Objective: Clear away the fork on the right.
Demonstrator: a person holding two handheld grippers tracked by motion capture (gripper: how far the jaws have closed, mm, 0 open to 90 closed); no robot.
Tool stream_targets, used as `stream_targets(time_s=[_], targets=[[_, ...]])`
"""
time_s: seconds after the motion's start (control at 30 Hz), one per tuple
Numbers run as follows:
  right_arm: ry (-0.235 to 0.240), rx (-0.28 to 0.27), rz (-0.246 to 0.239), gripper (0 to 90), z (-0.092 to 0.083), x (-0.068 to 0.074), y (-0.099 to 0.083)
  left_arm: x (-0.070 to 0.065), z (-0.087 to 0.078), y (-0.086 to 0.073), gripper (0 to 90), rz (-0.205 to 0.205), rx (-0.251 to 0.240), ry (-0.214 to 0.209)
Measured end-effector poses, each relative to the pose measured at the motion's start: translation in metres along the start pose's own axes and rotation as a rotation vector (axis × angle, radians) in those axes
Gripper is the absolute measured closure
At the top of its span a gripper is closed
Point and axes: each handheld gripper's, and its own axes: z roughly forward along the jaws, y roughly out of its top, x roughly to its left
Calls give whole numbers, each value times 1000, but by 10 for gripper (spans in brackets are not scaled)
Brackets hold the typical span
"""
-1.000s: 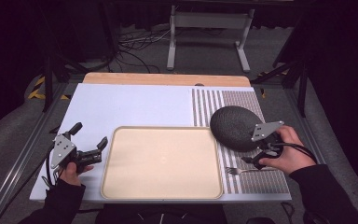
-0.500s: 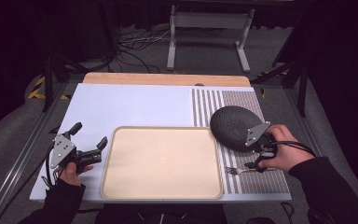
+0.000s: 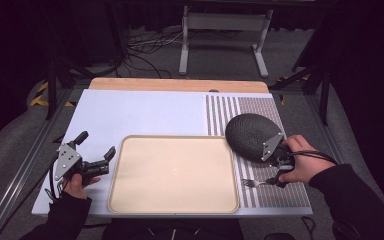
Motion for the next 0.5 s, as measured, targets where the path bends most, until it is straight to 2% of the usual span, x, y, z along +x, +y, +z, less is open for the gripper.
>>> stream_targets(time_s=[0.23,0.4,0.43,0.47,0.5], targets=[[14,24,-11,139,3,0,1,0,0,0,5,0,0,0],[65,54,-54,273,9,0,0,0,0,0,5,0,0,1],[72,79,-80,323,12,0,0,0,0,0,5,0,0,1],[72,79,-80,323,12,0,0,0,0,0,5,1,0,1],[72,97,-100,342,14,0,0,0,0,0,5,0,0,0]])
